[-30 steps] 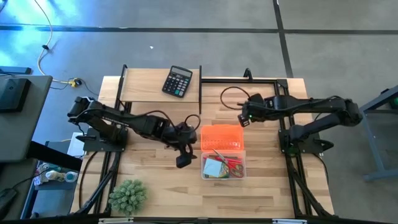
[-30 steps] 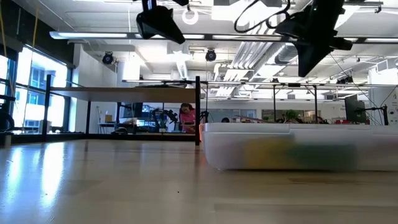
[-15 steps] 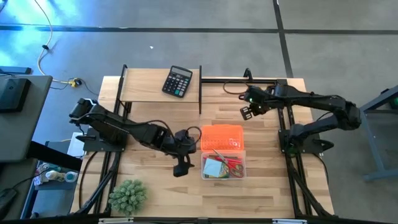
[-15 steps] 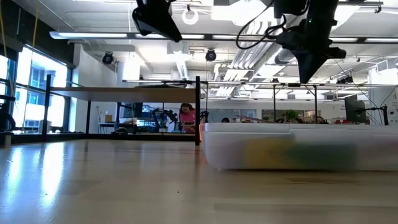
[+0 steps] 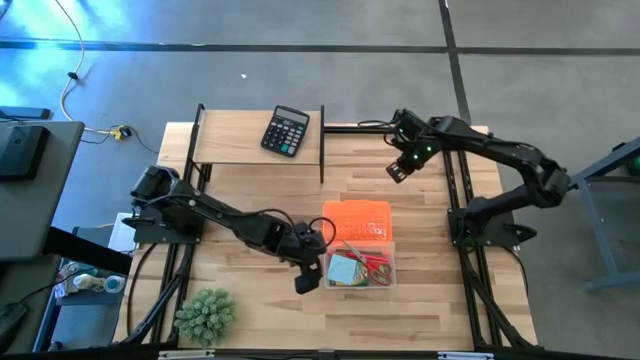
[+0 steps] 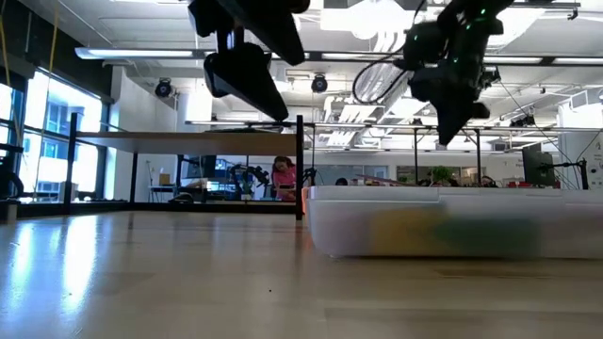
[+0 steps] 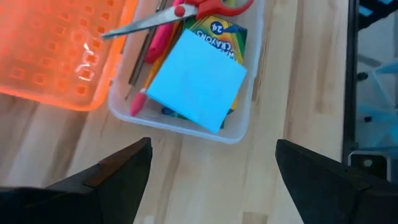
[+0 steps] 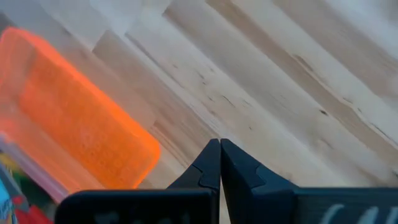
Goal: Pack school essentials
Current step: Close the orange supply box
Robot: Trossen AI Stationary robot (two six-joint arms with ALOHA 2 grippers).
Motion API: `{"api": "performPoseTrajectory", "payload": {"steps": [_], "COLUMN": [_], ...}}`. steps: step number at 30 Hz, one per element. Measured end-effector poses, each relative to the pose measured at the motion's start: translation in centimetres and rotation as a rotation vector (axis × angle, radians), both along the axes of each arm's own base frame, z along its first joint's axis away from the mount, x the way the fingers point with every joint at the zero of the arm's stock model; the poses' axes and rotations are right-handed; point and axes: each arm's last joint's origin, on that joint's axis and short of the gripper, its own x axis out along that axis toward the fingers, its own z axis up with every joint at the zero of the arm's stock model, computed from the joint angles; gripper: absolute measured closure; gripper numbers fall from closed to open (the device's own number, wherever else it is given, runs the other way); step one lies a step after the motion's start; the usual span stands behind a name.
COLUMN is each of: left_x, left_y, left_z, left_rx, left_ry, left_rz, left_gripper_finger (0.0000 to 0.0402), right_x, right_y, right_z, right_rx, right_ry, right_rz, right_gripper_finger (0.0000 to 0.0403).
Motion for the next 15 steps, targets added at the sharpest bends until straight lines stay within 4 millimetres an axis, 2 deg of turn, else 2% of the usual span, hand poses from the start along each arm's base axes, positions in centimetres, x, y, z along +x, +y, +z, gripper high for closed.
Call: {"api": "performPoseTrajectory", "payload": {"steps": [6,11,15], "left_x": [0.6,0.9,1.2], "left_y": [-0.4,-1.0,-2.3], "left_z": [-1.4,-2.3,-4.0], "left_rx": [-0.056,-0.104,-0.149], "left_ry": [0.028,0.044,0.083], "left_rz": [0.057,0.102,0.128], "left_gripper_finger": [0.0074,0.0074,0.0074], "right_x": [1.0,2.0,2.6], "right_y": [-1.9,-2.5,-2.8], "right_z": [-2.5,-4.0,-4.9], "right_rx": [0.106,0.161,0.193], "right_ry": [-0.009,-0.026,-0.062], "right_rz": [0.14,0.242,0.295], "right_gripper_finger": [0.0403,0.0403,0.0403]}}
